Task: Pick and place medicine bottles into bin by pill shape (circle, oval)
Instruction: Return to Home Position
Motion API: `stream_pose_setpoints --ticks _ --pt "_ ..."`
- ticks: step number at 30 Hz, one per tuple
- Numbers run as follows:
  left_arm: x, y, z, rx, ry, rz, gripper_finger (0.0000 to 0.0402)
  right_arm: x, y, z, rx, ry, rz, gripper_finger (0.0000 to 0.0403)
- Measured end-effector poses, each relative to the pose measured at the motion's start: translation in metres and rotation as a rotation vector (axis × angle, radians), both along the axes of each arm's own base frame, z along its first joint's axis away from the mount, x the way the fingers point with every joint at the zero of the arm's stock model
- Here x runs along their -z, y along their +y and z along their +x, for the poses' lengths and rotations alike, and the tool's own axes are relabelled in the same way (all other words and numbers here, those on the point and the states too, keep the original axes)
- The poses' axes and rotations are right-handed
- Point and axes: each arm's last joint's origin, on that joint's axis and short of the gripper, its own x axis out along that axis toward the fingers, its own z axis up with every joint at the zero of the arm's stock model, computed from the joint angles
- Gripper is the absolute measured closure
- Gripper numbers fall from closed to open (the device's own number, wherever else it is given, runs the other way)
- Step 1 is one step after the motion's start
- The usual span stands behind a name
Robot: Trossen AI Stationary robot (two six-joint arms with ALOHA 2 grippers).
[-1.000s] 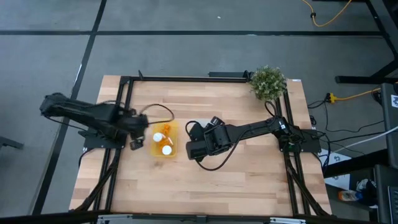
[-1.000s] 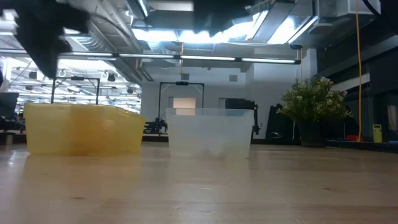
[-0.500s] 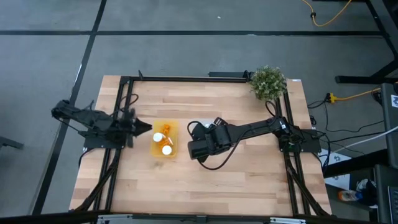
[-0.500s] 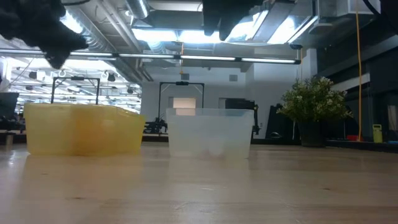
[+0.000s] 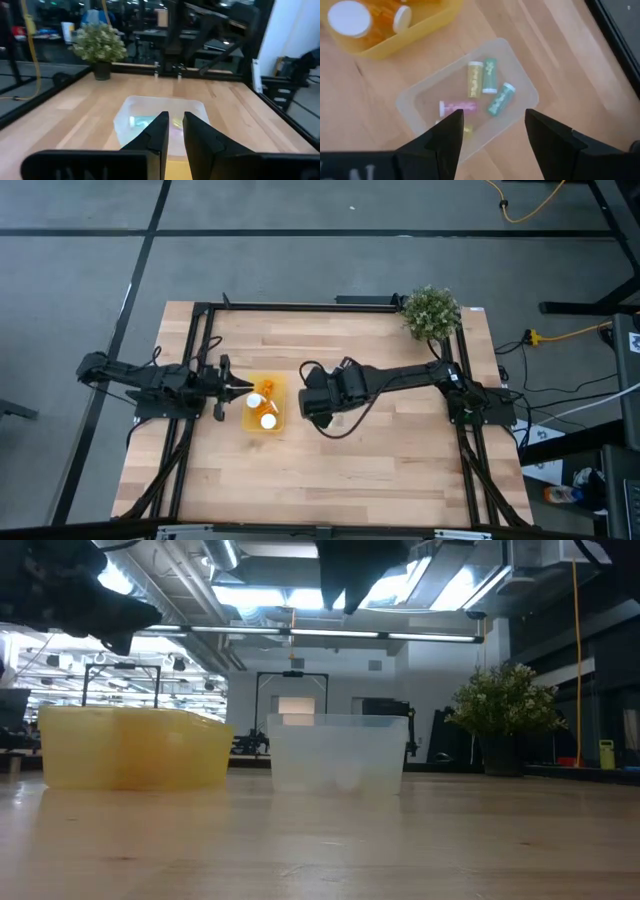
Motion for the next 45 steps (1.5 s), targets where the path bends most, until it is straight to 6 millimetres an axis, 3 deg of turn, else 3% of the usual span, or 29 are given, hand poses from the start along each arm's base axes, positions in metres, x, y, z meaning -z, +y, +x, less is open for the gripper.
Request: stream_pose_setpoints --ticks 10,15,23,30,39,42,45 --pt "0.019 0.008 0.004 0.084 0.053 -0.011 0.0351 -0.001 -0.024 0.013 -0.093 -0.025 0.067 0.0189" --pt "0.02 0.01 0.004 0.067 0.051 0.016 0.0351 -0.003 -0.031 0.02 -0.129 -0.069 0.053 0.0189" --pt "0.02 0.011 0.004 0.066 0.051 0.024 0.0351 -0.016 -0.031 0.054 -0.399 -0.361 0.052 0.0189" --pt "0.02 0.011 0.004 0.066 0.051 0.024 0.0351 -0.022 -0.028 0.06 -0.565 -0.416 0.028 0.0189" --pt "0.02 0.011 0.004 0.066 0.051 0.024 0.0351 0.028 -0.028 0.05 -0.589 -0.093 0.067 0.0189" --pt "0.02 0.011 0.004 0.066 0.051 0.025 0.0351 0.053 -0.029 0.038 -0.585 0.0 0.084 0.0189" --pt "0.02 0.011 0.004 0.065 0.051 0.025 0.0351 0.068 -0.026 0.018 -0.616 -0.017 0.07 0.0189"
